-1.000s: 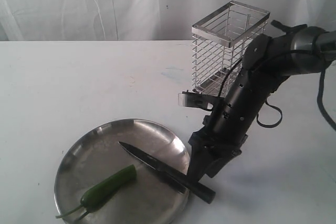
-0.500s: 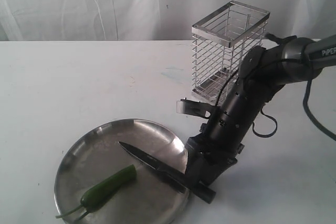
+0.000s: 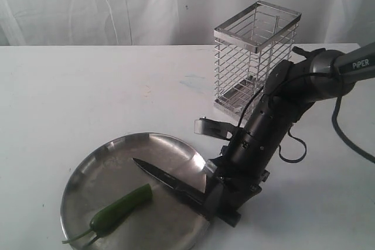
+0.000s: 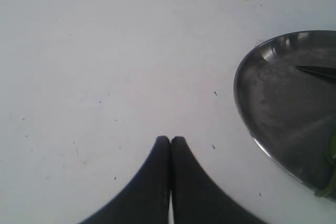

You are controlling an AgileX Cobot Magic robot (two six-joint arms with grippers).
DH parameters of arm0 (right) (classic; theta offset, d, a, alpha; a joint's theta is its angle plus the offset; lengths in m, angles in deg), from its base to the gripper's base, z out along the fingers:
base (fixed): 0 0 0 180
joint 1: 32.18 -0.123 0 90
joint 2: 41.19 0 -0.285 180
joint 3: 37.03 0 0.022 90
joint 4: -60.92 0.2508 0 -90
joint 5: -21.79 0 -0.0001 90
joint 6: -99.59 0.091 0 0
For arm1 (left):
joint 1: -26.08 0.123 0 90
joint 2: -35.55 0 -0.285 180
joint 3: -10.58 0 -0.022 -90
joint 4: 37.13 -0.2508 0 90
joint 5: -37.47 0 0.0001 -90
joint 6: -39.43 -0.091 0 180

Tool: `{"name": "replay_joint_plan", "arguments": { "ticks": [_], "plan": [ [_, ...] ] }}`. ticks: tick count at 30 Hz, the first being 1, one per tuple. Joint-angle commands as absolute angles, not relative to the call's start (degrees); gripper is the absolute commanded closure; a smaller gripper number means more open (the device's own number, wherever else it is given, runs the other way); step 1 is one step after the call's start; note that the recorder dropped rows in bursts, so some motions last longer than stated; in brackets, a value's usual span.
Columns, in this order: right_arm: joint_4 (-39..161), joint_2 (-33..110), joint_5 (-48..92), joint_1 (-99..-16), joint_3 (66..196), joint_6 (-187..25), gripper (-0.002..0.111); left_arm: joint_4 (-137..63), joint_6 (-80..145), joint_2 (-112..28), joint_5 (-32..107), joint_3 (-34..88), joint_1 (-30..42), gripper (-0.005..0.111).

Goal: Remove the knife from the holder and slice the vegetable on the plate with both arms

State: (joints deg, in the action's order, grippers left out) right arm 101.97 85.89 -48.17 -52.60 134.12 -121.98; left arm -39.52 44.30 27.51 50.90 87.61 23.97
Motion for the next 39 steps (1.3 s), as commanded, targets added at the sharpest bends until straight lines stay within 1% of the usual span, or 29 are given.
{"name": "replay_joint_plan", "arguments": {
  "ticks": [1, 4, 6, 7, 9, 11, 12, 13, 18, 22, 28, 33, 39],
  "plan": [
    [101.45, 86.09, -48.17, -53.84, 133.14, -123.84, 0.056, -38.95, 44.11, 27.77, 50.74, 87.8, 23.67, 0.107],
    [101.57, 86.09, -48.17, -53.98, 132.26, -123.97, 0.056, -38.95, 44.11, 27.77, 50.74, 87.8, 23.67, 0.107],
    [101.21, 86.09, -48.17, -53.98, 131.39, -124.22, 0.06, -38.95, 44.11, 27.77, 50.74, 87.8, 23.67, 0.107],
    [101.21, 86.09, -48.17, -53.98, 131.0, -124.42, 0.063, -38.95, 44.11, 27.77, 50.74, 87.8, 23.67, 0.107],
    [100.96, 86.09, -48.17, -53.98, 130.84, -125.4, 0.075, -38.95, 44.11, 27.77, 50.74, 87.8, 23.67, 0.107],
    [100.96, 86.09, -48.17, -53.98, 130.84, -125.4, 0.092, -38.95, 44.11, 27.77, 50.74, 87.8, 23.67, 0.107],
    [100.96, 86.09, -48.17, -53.98, 130.84, -125.28, 0.102, -38.95, 44.11, 27.77, 50.74, 87.8, 23.67, 0.107],
    [100.96, 86.09, -48.17, -53.98, 130.84, -125.15, 0.108, -38.95, 44.11, 27.77, 50.74, 87.8, 23.67, 0.107],
    [101.41, 84.63, -48.17, -53.98, 130.84, -124.72, 0.108, -38.95, 44.11, 27.77, 50.74, 87.8, 23.67, 0.107],
    [101.19, 77.03, -48.17, -53.98, 130.31, -123.72, 0.108, -38.95, 44.11, 27.77, 50.74, 87.8, 23.67, 0.107],
    [101.19, 70.5, -48.17, -53.98, 126.06, -123.51, 0.108, -38.95, 44.11, 27.77, 50.74, 87.8, 23.67, 0.107],
    [101.3, 66.6, -39.66, -54.83, 121.06, -123.73, 0.108, -38.95, 44.11, 27.77, 50.74, 87.8, 23.67, 0.107],
    [101.34, 60.72, -39.14, -58.24, 121.04, -125.94, 0.108, -38.95, 44.11, 27.77, 50.74, 87.8, 23.67, 0.107]
  ]
}}
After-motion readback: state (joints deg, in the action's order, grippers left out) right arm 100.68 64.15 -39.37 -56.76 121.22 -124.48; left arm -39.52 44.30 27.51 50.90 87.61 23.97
